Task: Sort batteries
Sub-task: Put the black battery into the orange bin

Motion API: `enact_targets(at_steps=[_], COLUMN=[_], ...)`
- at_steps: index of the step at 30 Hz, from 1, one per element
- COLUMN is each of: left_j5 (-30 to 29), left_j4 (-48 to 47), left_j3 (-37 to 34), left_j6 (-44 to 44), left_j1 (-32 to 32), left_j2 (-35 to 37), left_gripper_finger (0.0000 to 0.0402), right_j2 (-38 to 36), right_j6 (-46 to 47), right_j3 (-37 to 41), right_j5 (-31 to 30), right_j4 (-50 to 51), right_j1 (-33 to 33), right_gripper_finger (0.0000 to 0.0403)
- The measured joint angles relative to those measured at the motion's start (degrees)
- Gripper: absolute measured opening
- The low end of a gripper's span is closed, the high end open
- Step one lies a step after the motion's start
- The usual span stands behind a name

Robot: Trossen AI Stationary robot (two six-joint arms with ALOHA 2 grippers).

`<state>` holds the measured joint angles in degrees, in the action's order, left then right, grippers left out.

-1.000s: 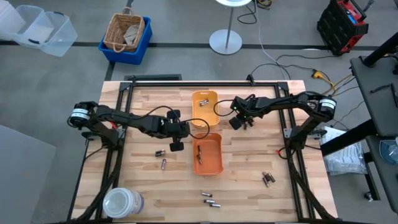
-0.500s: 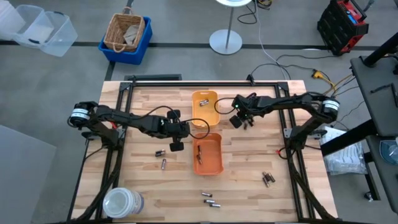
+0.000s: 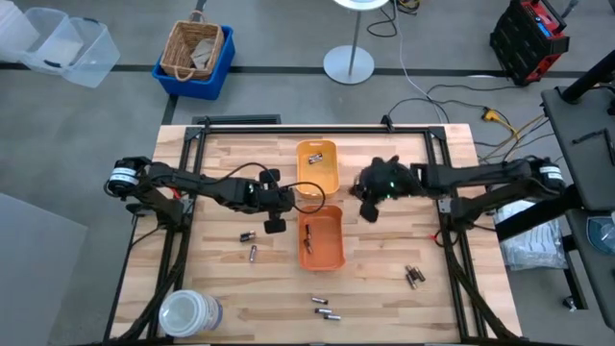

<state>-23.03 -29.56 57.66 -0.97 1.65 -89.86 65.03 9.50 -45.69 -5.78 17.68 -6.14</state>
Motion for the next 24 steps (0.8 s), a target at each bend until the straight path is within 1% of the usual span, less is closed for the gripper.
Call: enact_targets(at_steps=[3, 6, 9, 11, 13, 14, 19, 24], left_j5=[0.0, 0.0, 0.0, 0.0, 0.0, 0.0, 0.0, 0.0], left_j4=[0.01, 0.0, -0.02, -0.04, -0.04, -0.06, -0.5, -0.55], left_j3=[0.53, 0.8, 0.8, 0.8, 0.79, 0.79, 0.78, 0.78], left_j6=[0.0, 0.0, 0.0, 0.0, 0.0, 0.0, 0.04, 0.22], left_j1=[0.01, 0.0, 0.0, 0.0, 0.0, 0.0, 0.0, 0.0], left_j2=[0.0, 0.0, 0.0, 0.0, 0.0, 0.0, 0.0, 0.0], left_gripper_finger=[0.0, 0.0, 0.0, 0.0, 0.0, 0.0, 0.0, 0.0], right_j2=[0.89, 3.2, 6.69, 9.55, 12.58, 13.98, 20.26, 23.47], right_j6=[-3.26, -9.23, -13.79, -14.98, -15.67, -16.09, -16.15, -14.05], right_j3=[0.0, 0.89, 2.53, 3.72, 4.51, 4.61, 4.72, 4.72], right_j5=[0.51, 2.65, 7.74, 12.22, 14.52, 14.97, 15.06, 13.85], right_j4=[-6.11, -15.58, -28.39, -37.22, -43.19, -44.38, -44.16, -44.24], right_j1=[5.05, 9.2, 11.61, 11.94, 11.9, 11.9, 11.75, 11.62], right_gripper_finger=[0.0036, 0.0036, 0.004, 0.0048, 0.005, 0.0049, 0.0044, 0.0062])
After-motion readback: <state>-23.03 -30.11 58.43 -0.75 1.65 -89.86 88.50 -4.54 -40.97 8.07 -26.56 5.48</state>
